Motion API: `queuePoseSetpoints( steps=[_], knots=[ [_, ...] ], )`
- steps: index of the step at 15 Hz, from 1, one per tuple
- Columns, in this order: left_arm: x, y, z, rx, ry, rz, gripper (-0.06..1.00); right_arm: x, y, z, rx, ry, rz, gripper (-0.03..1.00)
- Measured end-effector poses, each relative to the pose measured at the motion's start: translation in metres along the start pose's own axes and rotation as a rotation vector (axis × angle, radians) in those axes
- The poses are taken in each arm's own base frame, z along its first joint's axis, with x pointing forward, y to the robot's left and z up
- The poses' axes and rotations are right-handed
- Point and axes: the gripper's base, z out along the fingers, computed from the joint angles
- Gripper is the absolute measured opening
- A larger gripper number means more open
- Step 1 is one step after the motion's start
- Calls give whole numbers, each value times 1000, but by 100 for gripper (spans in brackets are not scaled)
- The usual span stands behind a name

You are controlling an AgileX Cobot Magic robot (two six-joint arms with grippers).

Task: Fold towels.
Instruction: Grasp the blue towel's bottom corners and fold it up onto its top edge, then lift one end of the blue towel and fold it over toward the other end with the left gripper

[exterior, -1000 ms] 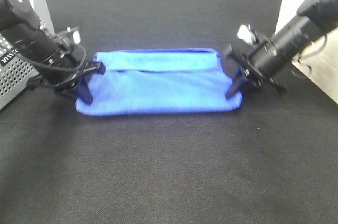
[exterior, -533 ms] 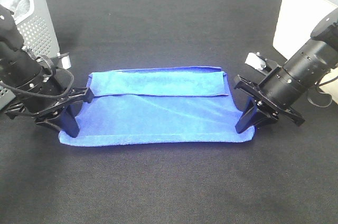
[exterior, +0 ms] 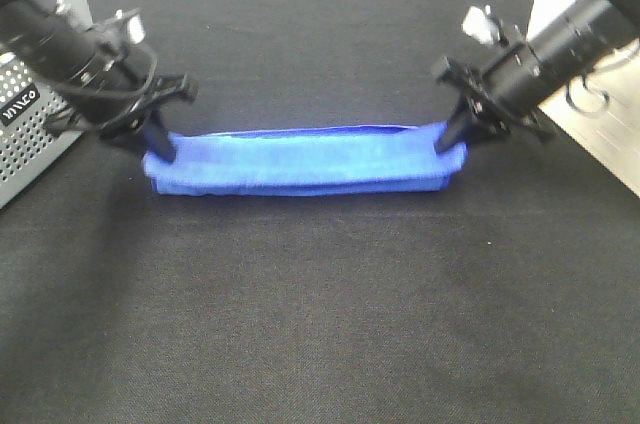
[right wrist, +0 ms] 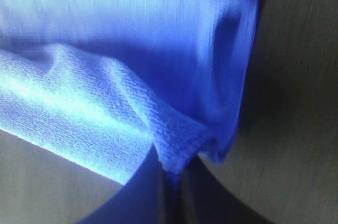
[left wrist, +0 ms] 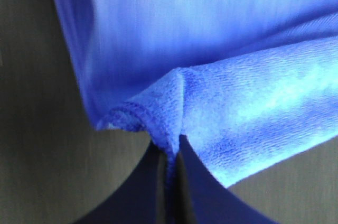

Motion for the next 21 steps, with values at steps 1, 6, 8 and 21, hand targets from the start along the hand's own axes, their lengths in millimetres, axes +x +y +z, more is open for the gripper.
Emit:
queuePoseSetpoints(
  steps=[1, 6, 8, 21],
  knots=[
    [-10, 3, 3, -3, -16, 0, 1, -12, 0, 1, 6, -22, -14, 0],
    [-37, 19, 30, -21, -88, -30, 1, -40, -18, 35, 1, -10, 17, 0],
    [-36, 23, 42, -8, -78, -52, 3, -39, -24, 44, 4, 10, 28, 2],
    [-29, 31, 46, -84, -5, -38, 78, -33, -10, 17, 21, 85, 2, 79]
  ],
)
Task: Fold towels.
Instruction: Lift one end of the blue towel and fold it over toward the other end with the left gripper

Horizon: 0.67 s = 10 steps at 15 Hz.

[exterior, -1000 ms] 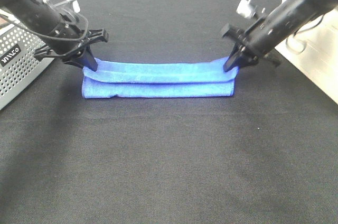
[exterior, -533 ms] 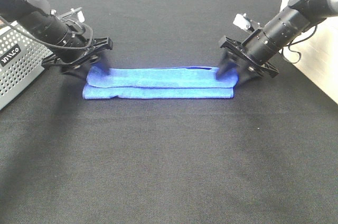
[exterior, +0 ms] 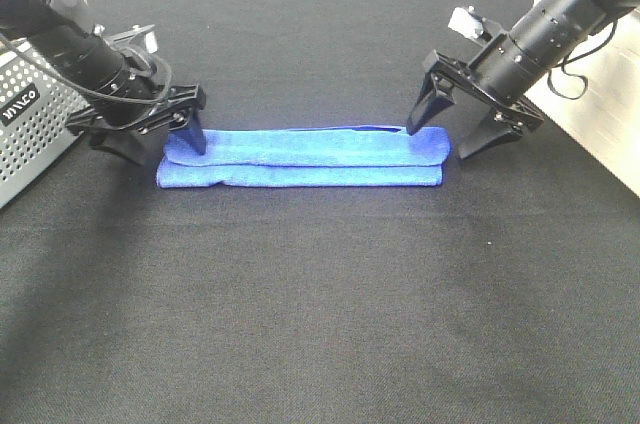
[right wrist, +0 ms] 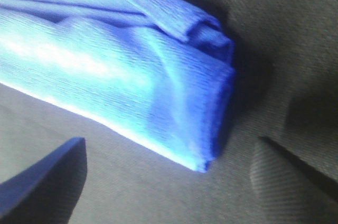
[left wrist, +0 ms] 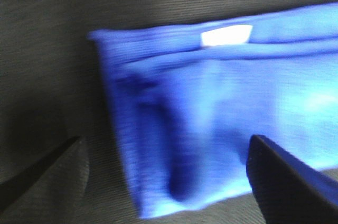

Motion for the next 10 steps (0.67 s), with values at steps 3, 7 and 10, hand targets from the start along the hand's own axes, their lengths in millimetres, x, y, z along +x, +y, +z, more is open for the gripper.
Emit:
queuePoseSetpoints(
  steps=[3, 7, 10],
  knots=[
    [-3, 1, 0, -14, -37, -16, 78, 0, 0, 0, 4, 1, -2, 79],
    [-5, 4, 8, -21, -61, -23, 78, -1, -1, 0, 9, -10, -3, 79],
    [-2, 6, 17, -17, -39, -38, 77, -2, -1, 0, 15, -27, -3, 79]
  ],
)
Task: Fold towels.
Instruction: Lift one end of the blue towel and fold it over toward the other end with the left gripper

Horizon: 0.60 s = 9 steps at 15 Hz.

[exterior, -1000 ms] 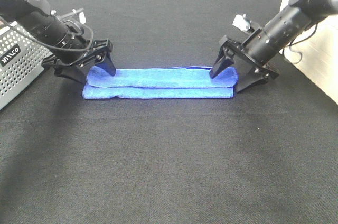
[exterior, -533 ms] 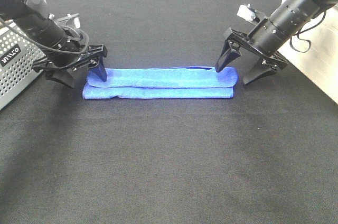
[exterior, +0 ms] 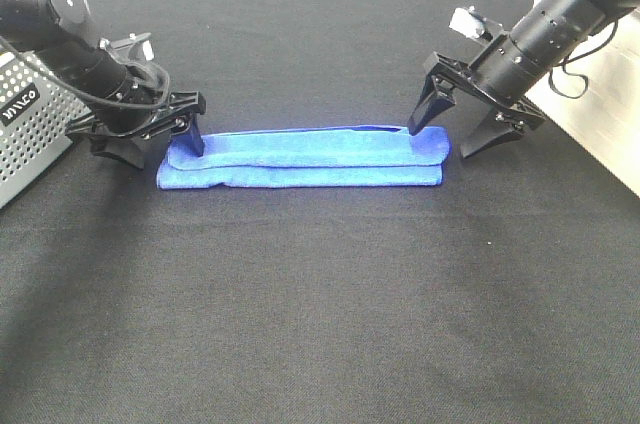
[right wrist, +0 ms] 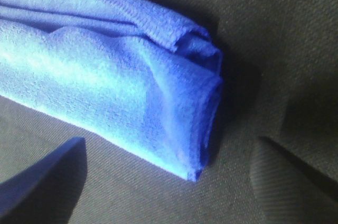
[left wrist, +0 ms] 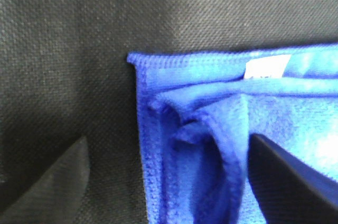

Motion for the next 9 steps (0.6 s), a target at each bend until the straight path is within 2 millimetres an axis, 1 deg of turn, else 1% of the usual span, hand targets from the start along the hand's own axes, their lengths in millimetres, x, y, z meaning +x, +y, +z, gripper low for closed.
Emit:
queuePoseSetpoints(
  steps=[1, 3, 4, 5, 6, 7, 8, 9],
  knots=[
    [-1, 0, 0, 13, -2, -14, 75, -1, 0, 0, 2, -7, 0, 79],
    [0, -4, 4, 59, -8, -26, 66, -2, -1, 0, 6, -17, -1, 79],
    [0, -9, 6, 79, -15, -29, 58, -2, -1, 0, 6, -18, 0, 79],
    [1, -10, 8, 87, -15, -40, 47, -2, -1, 0, 6, -18, 0, 79],
    [1, -11, 10, 89, -11, -51, 31, -2, -1, 0, 6, -18, 0, 79],
    [1, -9, 11, 88, -10, -63, 12, -2, -1, 0, 6, -18, 0, 79],
    [2, -9, 11, 88, -6, -67, 6, -2, -1, 0, 6, -18, 1, 79],
    [1, -9, 9, 80, -8, -57, 6, -2, -1, 0, 6, -18, 1, 79]
  ],
)
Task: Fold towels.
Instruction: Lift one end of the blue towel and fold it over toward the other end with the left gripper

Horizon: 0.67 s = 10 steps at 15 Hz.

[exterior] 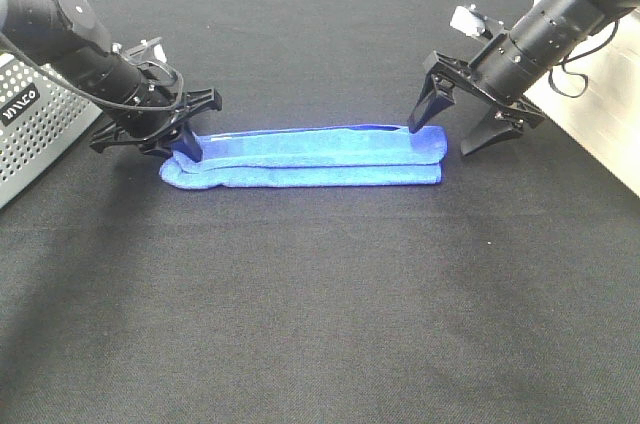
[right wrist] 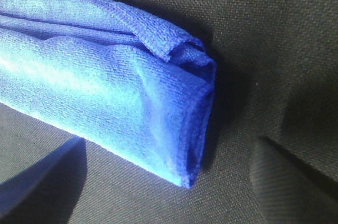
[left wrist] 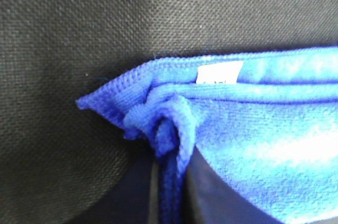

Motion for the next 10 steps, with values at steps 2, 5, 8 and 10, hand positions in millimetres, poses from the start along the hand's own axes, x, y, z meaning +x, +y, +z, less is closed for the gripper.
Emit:
queuePoseSetpoints(
  steps=[2, 5, 8, 10],
  knots=[
    [-2, -1, -16, -55, 7, 31, 6, 0, 0, 0, 0, 1, 0, 79],
    [-22, -10, -67, -191, -20, 99, 6, 1, 0, 0, -5, 15, 0, 79],
    [-37, -27, -99, -202, -20, 114, 6, 2, 1, 0, -6, 21, -1, 79],
    [-39, -58, -109, -134, -25, 133, 6, 2, 1, 0, -6, 21, -1, 79]
  ],
)
